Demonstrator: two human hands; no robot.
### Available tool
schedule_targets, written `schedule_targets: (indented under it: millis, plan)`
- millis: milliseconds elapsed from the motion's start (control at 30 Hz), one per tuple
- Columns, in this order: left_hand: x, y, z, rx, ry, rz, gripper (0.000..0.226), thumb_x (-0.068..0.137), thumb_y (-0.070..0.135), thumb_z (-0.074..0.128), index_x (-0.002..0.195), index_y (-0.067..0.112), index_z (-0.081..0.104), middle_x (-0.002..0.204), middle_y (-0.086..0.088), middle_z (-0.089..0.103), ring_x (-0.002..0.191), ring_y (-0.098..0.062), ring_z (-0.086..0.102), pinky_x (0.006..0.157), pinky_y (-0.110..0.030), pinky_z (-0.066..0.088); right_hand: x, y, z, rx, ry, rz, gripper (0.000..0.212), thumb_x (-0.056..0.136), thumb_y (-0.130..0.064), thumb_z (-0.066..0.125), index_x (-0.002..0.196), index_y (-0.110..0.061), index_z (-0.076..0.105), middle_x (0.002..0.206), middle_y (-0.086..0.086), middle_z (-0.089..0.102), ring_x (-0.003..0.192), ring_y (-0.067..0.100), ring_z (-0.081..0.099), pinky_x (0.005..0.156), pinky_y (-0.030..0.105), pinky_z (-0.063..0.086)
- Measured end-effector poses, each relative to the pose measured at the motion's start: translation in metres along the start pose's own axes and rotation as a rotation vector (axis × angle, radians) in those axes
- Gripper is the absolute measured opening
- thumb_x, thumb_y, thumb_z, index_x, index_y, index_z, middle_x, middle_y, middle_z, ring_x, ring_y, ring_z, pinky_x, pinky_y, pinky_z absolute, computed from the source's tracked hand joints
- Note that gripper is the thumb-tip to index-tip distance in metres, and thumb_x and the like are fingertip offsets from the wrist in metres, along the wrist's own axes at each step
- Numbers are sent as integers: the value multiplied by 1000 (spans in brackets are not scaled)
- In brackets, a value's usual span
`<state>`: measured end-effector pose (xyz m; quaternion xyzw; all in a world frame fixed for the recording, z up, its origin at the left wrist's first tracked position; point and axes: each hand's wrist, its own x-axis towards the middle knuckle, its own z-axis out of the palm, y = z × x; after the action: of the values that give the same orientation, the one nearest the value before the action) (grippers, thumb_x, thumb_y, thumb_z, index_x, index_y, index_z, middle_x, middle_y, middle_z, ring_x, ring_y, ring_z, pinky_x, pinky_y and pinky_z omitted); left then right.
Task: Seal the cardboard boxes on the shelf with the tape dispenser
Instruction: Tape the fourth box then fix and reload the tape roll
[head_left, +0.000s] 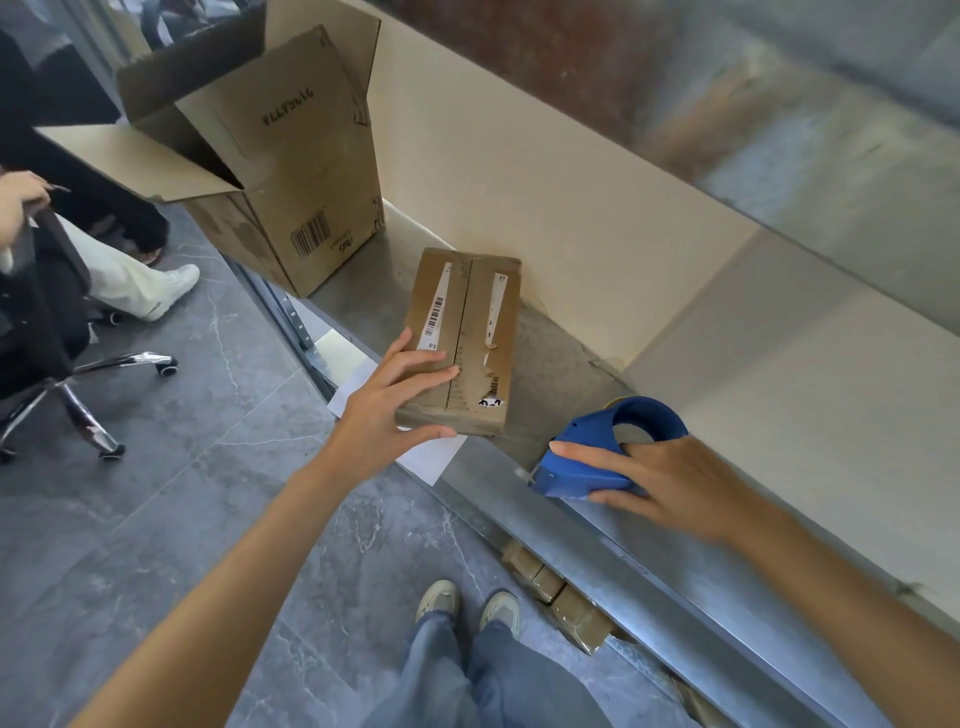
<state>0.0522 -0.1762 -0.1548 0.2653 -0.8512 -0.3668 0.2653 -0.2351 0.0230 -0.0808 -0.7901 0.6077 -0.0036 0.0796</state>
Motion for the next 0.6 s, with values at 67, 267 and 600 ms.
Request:
schedule_targets:
  millis: [67, 267, 600]
  plan:
    - [0, 1, -1, -10, -7, -6, 65, 78, 42, 74, 137, 19, 59, 148, 10, 45, 153, -15, 13, 117, -52, 31, 0, 0, -4, -2, -23, 5, 52, 101, -58, 28, 152, -45, 27, 56, -12, 34, 41, 7, 28, 38, 18, 29]
    - [0, 3, -2, -25, -6, 2, 63, 80, 43, 72, 137, 20, 59, 147, 10, 46, 153, -16, 14, 119, -44, 29, -4, -7, -6, -38, -59, -18, 54, 100, -56, 33, 152, -44, 27, 51, -9, 32, 35, 10, 25, 36, 19, 24]
    - [1, 0, 3, -20, 30, -5, 57, 80, 23, 76, 134, 18, 61, 146, 6, 49, 152, -17, 18, 119, -19, 23, 22, 3, -4, -23, -73, 156, 58, 97, -64, 23, 148, -60, -3, 62, -7, 57, 40, 7, 34, 41, 24, 42]
